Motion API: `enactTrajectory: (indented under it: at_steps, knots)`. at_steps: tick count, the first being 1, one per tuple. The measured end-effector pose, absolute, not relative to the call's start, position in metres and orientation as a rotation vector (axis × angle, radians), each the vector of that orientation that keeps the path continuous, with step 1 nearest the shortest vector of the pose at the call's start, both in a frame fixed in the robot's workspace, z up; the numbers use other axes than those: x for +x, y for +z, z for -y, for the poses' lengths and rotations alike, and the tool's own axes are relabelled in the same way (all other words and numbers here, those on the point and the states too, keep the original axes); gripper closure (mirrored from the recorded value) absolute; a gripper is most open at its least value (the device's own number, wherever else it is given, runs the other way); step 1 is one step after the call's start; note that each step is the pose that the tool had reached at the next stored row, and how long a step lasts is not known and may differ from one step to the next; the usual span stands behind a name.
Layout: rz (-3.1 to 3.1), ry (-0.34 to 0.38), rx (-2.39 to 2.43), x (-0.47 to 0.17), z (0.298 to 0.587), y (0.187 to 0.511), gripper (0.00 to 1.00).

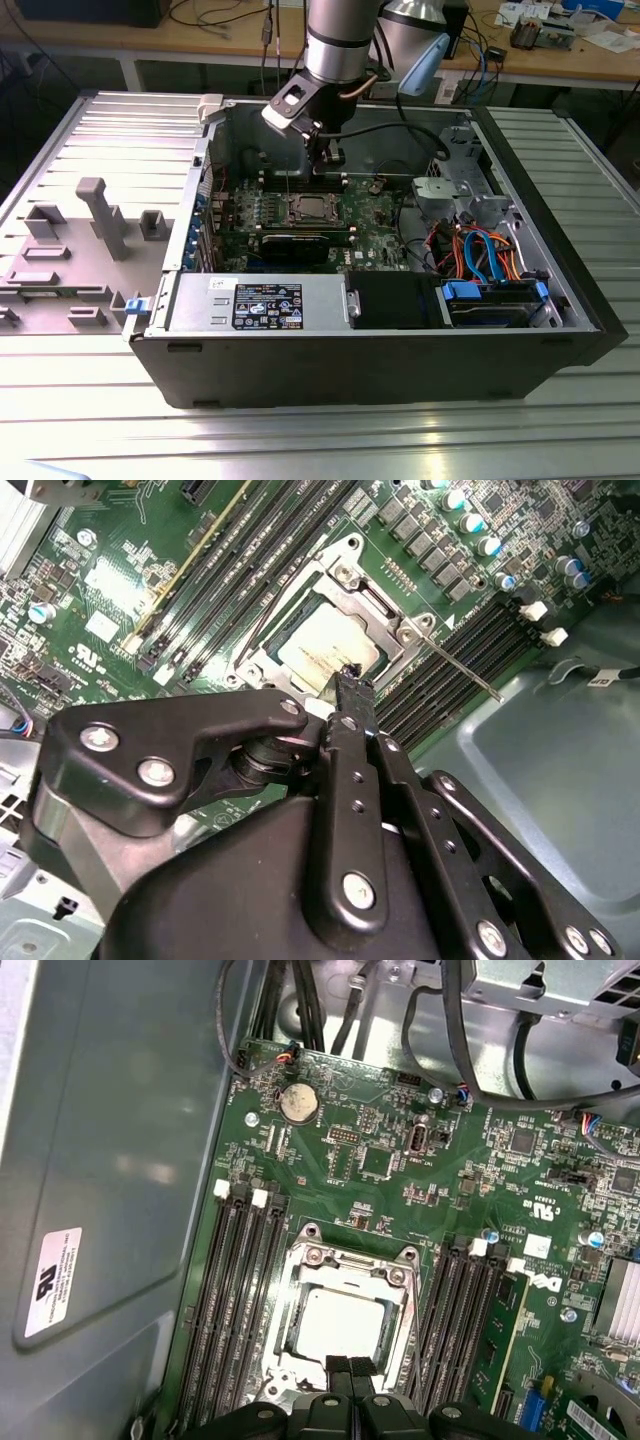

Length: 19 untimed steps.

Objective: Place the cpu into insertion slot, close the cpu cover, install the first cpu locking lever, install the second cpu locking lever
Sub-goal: 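Install the first cpu locking lever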

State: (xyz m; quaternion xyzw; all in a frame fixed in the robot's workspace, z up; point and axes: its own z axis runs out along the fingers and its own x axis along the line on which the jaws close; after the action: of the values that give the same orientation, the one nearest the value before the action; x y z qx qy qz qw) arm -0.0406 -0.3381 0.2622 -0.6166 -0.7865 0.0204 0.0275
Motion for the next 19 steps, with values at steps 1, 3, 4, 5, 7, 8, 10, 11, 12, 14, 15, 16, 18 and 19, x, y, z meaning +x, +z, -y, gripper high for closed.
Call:
enactTrajectory:
  at_steps: [1, 3, 4, 5, 7, 8, 10, 11, 12, 14, 15, 16, 18, 19]
  knots:
    - [2.43, 0.063, -1.902, -0.0406, 0.3381, 0.2622, 0.89]
    - [2.435, 0.063, -1.896, -0.0406, 0.3381, 0.2622, 0.89]
    - [2.439, 0.063, -1.891, -0.0406, 0.3381, 0.2622, 0.89]
    - [2.444, 0.064, -1.885, -0.0406, 0.3381, 0.2622, 0.89]
    - [2.454, 0.064, -1.872, -0.0406, 0.3381, 0.2622, 0.89]
    - [2.456, 0.064, -1.869, -0.0406, 0.3381, 0.2622, 0.89]
    - [2.461, 0.064, -1.863, -0.0406, 0.3381, 0.2622, 0.89]
    - [2.463, 0.065, -1.861, -0.0406, 0.3381, 0.2622, 0.89]
    - [2.465, 0.065, -1.858, -0.0406, 0.3381, 0.2622, 0.89]
    - [2.468, 0.065, -1.854, -0.0406, 0.3381, 0.2622, 0.89]
    - [2.47, 0.065, -1.852, -0.0406, 0.3381, 0.2622, 0.89]
    - [2.471, 0.065, -1.851, -0.0406, 0.3381, 0.2622, 0.89]
    - [2.474, 0.065, -1.846, -0.0406, 0.3381, 0.2622, 0.89]
    - [2.476, 0.065, -1.844, -0.0406, 0.3381, 0.2622, 0.89]
